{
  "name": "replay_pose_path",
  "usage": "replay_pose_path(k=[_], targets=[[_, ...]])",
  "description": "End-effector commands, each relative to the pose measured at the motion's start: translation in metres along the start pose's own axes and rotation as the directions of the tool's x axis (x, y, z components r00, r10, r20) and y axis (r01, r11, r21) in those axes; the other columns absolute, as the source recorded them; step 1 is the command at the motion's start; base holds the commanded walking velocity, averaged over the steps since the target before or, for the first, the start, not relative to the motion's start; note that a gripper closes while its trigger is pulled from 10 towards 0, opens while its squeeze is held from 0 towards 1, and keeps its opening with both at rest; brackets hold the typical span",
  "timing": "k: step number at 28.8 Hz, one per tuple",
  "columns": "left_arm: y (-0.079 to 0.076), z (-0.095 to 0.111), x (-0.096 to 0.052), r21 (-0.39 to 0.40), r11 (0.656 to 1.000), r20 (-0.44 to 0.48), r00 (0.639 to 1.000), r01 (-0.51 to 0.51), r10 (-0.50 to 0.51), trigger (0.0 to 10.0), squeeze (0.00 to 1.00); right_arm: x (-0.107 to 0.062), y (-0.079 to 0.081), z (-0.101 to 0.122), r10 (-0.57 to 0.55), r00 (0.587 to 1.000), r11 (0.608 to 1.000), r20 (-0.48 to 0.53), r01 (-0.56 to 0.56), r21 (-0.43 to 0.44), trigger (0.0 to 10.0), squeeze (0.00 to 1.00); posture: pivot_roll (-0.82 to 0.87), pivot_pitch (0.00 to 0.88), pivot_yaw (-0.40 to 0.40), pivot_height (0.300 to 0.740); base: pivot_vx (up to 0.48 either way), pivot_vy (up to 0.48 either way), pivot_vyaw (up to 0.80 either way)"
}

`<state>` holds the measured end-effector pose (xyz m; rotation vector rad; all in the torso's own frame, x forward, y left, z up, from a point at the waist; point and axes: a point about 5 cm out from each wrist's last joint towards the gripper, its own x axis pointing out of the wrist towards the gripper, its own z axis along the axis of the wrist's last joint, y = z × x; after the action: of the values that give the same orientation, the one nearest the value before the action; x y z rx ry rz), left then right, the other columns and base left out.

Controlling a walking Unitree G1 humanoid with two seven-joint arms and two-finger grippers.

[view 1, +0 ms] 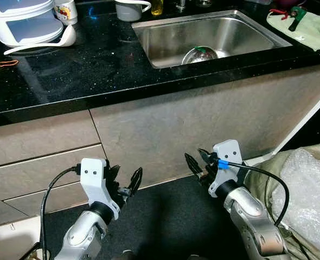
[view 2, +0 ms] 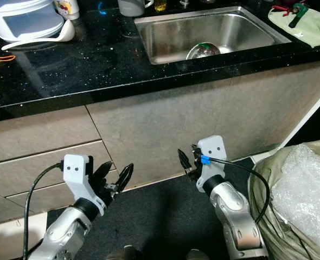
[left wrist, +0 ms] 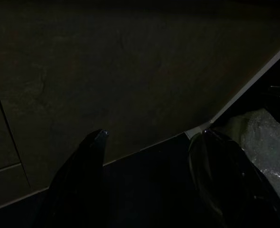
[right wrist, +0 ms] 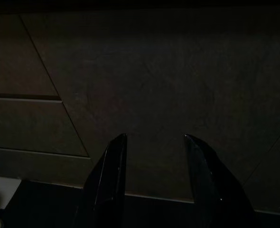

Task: Kitchen organization

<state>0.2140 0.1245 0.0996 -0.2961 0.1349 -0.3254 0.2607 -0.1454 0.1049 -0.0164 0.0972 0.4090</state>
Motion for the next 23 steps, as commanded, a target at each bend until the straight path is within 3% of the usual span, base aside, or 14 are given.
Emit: replay_pose_path(k=[1,23], targets=[[0.0009,-0.0026,-0.0005,-0.006,1.0,-0.016,1.0,-0.005,0.005,10.0,0.0,-0.0003,0.0008,-0.0028,0.003,1.0,1.0,-0.015,-0.003,0.008,10.0,0.0,-0.05,0.104,0.012,0.74,0.0,0.0,0.0],[0.0008,-0.0032,-0.0016,-0.009,1.0,-0.021,1.0,0.0,0.0,10.0,0.0,-0.0011,0.0017,-0.0035,0.006,1.0,1.0,-0.017,-0.005,0.012,10.0,0.0,-0.05,0.104,0.012,0.74,0.0,0.0,0.0]])
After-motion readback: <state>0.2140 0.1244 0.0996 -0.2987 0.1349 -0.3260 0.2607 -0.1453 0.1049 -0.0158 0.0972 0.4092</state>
